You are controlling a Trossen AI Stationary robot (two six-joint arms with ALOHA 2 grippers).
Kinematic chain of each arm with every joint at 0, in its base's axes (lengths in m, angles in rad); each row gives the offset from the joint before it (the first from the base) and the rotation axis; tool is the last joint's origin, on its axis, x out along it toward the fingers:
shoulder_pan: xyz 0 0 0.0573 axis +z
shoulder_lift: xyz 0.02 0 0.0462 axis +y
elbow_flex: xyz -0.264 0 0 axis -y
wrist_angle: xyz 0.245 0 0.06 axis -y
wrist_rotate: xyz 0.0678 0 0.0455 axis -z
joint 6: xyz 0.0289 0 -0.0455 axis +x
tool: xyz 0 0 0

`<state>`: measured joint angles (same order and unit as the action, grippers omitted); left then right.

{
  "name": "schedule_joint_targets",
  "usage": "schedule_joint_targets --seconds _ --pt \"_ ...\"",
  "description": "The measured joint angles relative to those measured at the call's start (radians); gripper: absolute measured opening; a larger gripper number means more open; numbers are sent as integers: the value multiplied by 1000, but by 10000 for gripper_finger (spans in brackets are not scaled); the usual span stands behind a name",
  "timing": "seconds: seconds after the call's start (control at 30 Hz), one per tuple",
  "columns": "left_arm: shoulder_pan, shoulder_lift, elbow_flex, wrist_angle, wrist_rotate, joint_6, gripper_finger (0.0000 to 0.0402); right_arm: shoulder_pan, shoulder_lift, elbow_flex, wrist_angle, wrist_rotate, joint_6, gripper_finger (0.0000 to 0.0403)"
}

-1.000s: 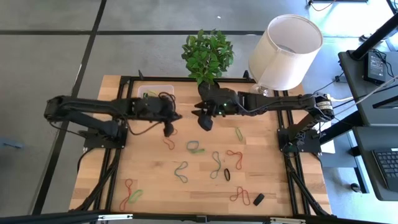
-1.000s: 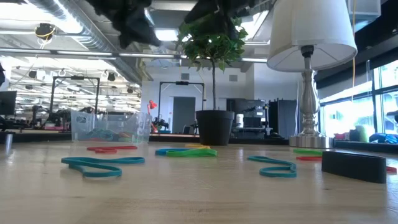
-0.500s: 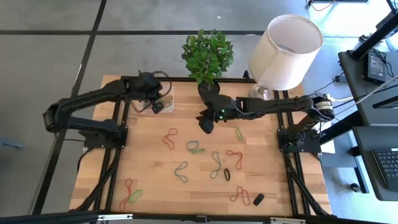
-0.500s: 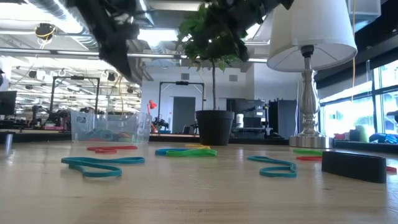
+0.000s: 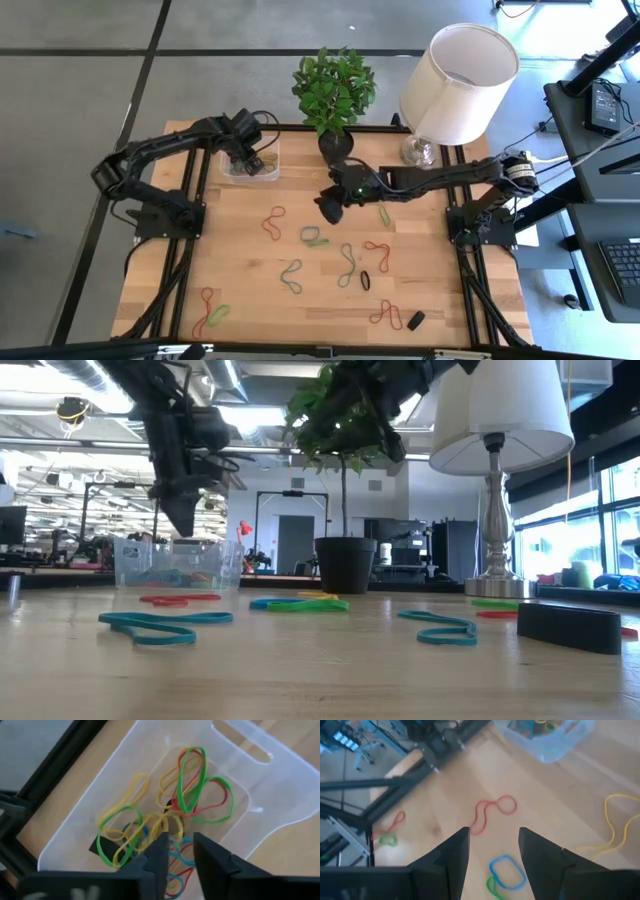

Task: Pick and place rubber bands into bin
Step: Put the red rubber band into the transparent bin

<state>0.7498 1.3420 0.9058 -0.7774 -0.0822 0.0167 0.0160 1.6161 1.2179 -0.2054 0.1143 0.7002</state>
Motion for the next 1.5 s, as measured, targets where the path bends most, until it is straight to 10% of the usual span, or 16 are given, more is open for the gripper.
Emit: schedule_joint_targets --seconds 0.43,0.8,1.17,1.5 --pt "-47 -76 42 -144 56 -137 168 128 -63 0 -493 10 0 166" --pt "-415 -206 125 -132 -20 -391 140 238 -92 -9 -859 53 32 111" --pt "-853 -187 167 37 -240 -572 139 298 -193 -336 -649 42 316 107" --pt "-993 -181 167 55 -316 -608 139 339 -129 -405 -485 16 475 131"
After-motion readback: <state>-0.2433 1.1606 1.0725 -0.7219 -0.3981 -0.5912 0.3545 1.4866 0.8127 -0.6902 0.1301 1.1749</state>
